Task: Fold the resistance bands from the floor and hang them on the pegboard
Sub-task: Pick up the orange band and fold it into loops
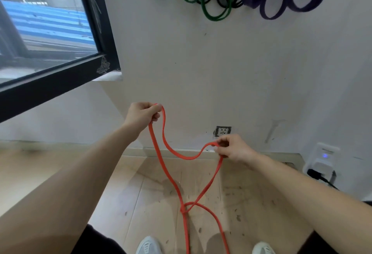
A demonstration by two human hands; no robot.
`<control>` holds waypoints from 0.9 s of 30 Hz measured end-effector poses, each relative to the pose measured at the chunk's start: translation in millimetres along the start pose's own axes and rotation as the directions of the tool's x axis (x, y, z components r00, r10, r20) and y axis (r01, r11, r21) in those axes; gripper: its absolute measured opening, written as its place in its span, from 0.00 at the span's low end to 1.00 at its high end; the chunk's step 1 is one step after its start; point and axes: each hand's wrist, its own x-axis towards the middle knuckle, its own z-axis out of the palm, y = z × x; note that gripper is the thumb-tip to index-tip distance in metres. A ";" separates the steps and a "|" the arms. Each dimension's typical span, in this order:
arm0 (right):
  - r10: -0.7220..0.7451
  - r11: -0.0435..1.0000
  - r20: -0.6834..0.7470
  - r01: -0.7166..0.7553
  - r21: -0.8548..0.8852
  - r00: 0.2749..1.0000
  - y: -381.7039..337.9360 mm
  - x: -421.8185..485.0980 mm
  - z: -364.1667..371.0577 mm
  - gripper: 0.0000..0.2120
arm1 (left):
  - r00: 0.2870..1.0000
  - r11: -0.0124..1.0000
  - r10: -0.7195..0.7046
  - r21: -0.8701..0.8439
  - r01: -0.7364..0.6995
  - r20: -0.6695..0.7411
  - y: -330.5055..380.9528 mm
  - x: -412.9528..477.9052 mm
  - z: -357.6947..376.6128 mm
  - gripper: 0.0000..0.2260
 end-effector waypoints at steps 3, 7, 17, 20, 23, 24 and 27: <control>-0.060 0.997 -0.080 0.065 0.051 0.995 -33.9 5.1 -30.0 0.09 | 0.999 0.967 -0.029 0.253 0.017 0.043 -16.8 5.8 1.6 0.13; -0.148 0.979 -0.177 0.169 0.114 0.973 -84.8 8.8 -70.2 0.06 | 0.979 0.869 -0.106 0.494 0.005 0.175 -31.5 4.7 16.5 0.07; -0.064 0.991 -0.061 0.070 0.114 0.996 -116.6 4.1 -95.7 0.07 | 0.897 0.976 0.084 0.148 -0.163 0.434 17.9 -17.7 93.9 0.07; -0.061 0.982 -0.058 0.070 0.176 0.996 -118.6 2.1 -102.4 0.08 | 0.867 0.998 0.064 -0.006 -0.070 0.495 33.3 -29.1 110.8 0.09; -0.043 0.956 -0.054 0.057 0.288 0.998 -116.9 1.9 -109.3 0.10 | 0.821 0.987 0.055 -0.155 0.041 0.568 42.6 -35.1 120.3 0.13; -0.043 0.952 -0.058 0.058 0.300 0.997 -115.8 3.0 -111.8 0.10 | 0.802 0.971 0.053 -0.218 0.097 0.595 44.9 -34.6 122.2 0.15; -0.052 0.956 -0.078 0.072 0.285 0.996 -109.9 8.3 -119.7 0.12 | 0.753 0.887 0.063 -0.382 0.258 0.656 51.9 -29.3 121.6 0.18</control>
